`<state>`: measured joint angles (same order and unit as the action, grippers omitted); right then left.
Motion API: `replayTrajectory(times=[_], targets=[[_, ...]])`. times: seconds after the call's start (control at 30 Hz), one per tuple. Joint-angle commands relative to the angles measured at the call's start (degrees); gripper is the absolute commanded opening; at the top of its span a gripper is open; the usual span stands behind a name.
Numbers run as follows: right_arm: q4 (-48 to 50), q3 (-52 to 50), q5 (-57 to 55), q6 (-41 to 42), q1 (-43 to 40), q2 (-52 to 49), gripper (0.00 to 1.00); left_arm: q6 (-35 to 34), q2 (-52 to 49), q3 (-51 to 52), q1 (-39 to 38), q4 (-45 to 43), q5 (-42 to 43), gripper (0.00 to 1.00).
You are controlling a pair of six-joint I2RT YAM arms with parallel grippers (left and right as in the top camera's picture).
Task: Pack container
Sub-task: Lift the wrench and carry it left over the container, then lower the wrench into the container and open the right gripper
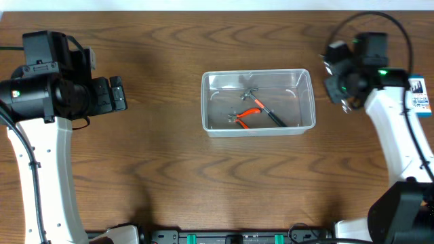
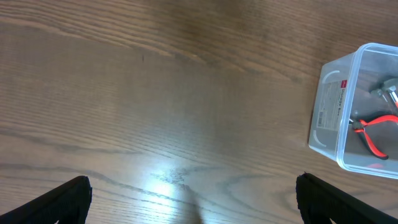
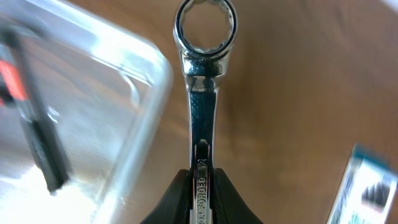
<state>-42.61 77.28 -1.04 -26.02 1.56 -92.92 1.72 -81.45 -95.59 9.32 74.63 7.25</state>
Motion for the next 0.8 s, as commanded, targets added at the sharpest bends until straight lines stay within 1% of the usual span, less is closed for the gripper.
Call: replayTrajectory(times=[0.0, 0.13, 0.2, 0.33, 0.43, 0.5, 0.67, 0.77], targets=[[3.45, 1.42, 0.15, -1.95, 5.40, 0.02, 0.10, -0.02, -0.17, -1.01, 0.26, 0.09, -0.46, 0.98], [10.32, 1.42, -0.07, -1.95, 11.43, 0.02, 0.14, -0.02, -0.17, -1.01, 0.26, 0.09, -0.46, 0.98], [14.12, 1.42, -0.11, -1.95, 14.14, 0.02, 0.13, -0.02, -0.17, -1.01, 0.26, 0.11, -0.46, 0.98], [18.71, 1.42, -0.07, -1.92, 17.90, 0.02, 0.11, -0.02, -0.17, -1.01, 0.26, 0.13, -0.46, 0.98], [18.73, 1.38, -0.04, -1.95, 19.80, 0.02, 0.08, -0.04, -0.17, -1.01, 0.26, 0.15, -0.46, 0.98], [17.35, 1.36, -0.04, -1.95, 20.68, 0.00, 0.09, -0.04, -0.17, -1.01, 0.26, 0.31, -0.46, 0.98], [12.79, 0.52, -0.04, -1.97, 21.14, 0.00, 0.16, -0.04, -0.17, -1.01, 0.26, 0.35, -0.46, 0.98], [12.09, -1.60, -0.02, -1.97, 20.96, 0.00, 0.16, -0.04, -0.17, -1.01, 0.26, 0.33, -0.46, 0.98]])
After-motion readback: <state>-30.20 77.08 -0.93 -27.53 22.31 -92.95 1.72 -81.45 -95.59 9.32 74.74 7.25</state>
